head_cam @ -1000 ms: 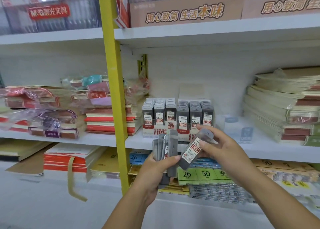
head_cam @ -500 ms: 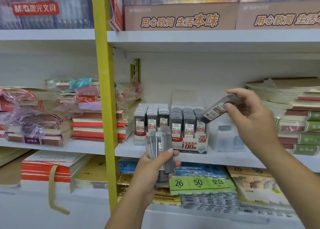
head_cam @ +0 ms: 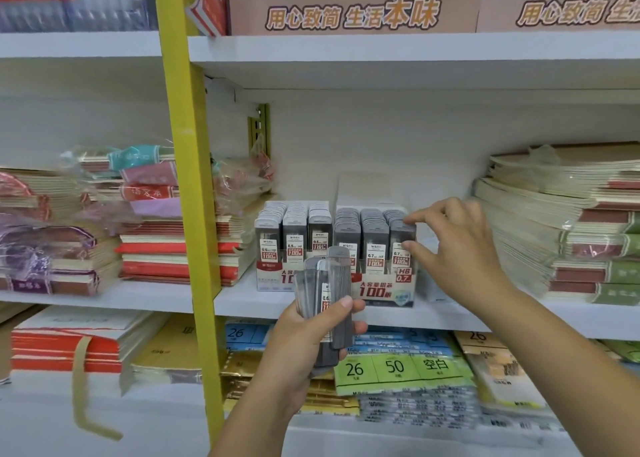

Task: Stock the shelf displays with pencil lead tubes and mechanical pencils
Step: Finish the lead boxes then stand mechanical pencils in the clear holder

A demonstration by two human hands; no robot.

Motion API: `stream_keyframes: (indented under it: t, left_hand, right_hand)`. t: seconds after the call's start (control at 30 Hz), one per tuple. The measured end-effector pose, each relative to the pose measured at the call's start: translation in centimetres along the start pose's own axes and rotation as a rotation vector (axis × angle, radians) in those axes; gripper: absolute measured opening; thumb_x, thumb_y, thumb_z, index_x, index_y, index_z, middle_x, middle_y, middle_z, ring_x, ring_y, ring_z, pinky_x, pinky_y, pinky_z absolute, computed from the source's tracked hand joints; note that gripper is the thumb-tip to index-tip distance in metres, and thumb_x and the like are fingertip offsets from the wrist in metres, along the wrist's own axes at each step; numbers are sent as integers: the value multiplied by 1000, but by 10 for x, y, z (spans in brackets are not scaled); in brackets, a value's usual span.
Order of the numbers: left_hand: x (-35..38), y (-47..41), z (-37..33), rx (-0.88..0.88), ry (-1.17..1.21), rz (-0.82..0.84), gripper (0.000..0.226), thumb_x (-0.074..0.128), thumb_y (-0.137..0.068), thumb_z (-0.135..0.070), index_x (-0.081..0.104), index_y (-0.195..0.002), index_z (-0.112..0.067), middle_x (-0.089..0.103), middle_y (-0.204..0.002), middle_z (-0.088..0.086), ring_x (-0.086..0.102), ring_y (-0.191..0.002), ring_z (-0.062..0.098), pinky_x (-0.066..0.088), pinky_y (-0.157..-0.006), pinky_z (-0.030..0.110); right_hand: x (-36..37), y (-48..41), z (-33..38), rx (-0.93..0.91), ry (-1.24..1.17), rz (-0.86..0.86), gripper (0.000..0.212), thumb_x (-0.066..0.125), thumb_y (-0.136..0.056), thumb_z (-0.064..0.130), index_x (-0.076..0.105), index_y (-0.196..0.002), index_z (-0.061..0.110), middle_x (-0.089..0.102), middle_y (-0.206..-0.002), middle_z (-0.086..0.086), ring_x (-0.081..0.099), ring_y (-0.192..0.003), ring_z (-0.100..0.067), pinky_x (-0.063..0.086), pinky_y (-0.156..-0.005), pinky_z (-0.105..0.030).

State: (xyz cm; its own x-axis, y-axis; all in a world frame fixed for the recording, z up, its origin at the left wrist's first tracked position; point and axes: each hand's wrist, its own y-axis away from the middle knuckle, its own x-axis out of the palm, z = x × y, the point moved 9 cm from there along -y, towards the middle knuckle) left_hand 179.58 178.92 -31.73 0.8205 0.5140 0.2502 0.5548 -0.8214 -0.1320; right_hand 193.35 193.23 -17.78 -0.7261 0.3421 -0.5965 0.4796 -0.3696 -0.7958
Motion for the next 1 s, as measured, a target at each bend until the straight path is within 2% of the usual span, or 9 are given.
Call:
stream_keyframes:
  t: [0.07,0.17,0.27,0.37,0.47,0.6,0.77,0.87,1.0]
  left_hand:
    - [5,1,1,-17,-2,26,55,83,-67,-49,73,-112,-19,79,-104,6,77,-85,17,53,-52,22]
    - [13,3,0,-12,-19,64,56,82,-66,-49,72,-113,-19,78,-108,3,76,-94,20,54,-54,23]
    - [18,6,-5,-3,-22,92,61,81,-67,-49,68,-118,-19,78,-110,2,76,-97,21,56,-58,24]
    - [22,12,-8,-10,-25,119,46,84,-73,-48,72,-111,-25,77,-111,3,76,-97,21,56,-59,24]
    - [25,18,-9,-39,-33,144,51,83,-73,-47,69,-115,-22,77,-112,4,75,-98,22,55,-58,24]
    - [23,20,-6,-60,5,151,64,86,-67,-53,66,-118,-20,77,-112,6,75,-102,25,54,-56,24]
    - [19,20,-3,-94,70,132,73,85,-66,-57,63,-125,-19,76,-114,11,71,-108,28,53,-52,23]
    - [11,17,-3,-76,68,79,62,94,-55,-45,75,-108,-19,77,-107,10,73,-97,21,52,-53,25]
    - [9,18,-6,-52,72,69,44,95,-58,-29,78,-99,-23,77,-106,9,75,-94,19,54,-52,24]
  right_hand:
    - [2,5,-2,47,29,3,37,69,-85,34,64,-121,28,52,-110,3,32,-109,-19,30,-91,-36]
    - [-4,13,8,49,-22,-38,35,62,-91,26,63,-125,21,56,-119,-3,34,-111,-20,30,-94,-33]
    - [-21,19,27,27,-340,-95,22,58,-95,17,67,-115,20,63,-103,4,51,-93,-9,40,-81,-18]
    - [-2,29,46,149,-773,200,21,59,-94,24,63,-113,34,68,-86,11,60,-73,-3,50,-64,-18]
    - [20,46,69,250,-1127,447,37,65,-90,13,59,-121,32,70,-84,7,64,-65,-6,52,-58,-21]
    - [20,48,62,287,-1144,386,37,69,-86,5,61,-115,27,67,-70,1,62,-57,-19,46,-48,-22]
    - [10,46,49,320,-1252,345,28,61,-91,3,56,-110,23,71,-79,-4,63,-58,-20,48,-48,-25]
    - [15,51,51,332,-1279,431,25,64,-91,13,52,-111,20,73,-92,-12,66,-70,-21,53,-63,-26]
    - [20,53,46,336,-1204,468,24,56,-96,12,52,-116,25,74,-104,3,70,-83,-7,52,-67,-16]
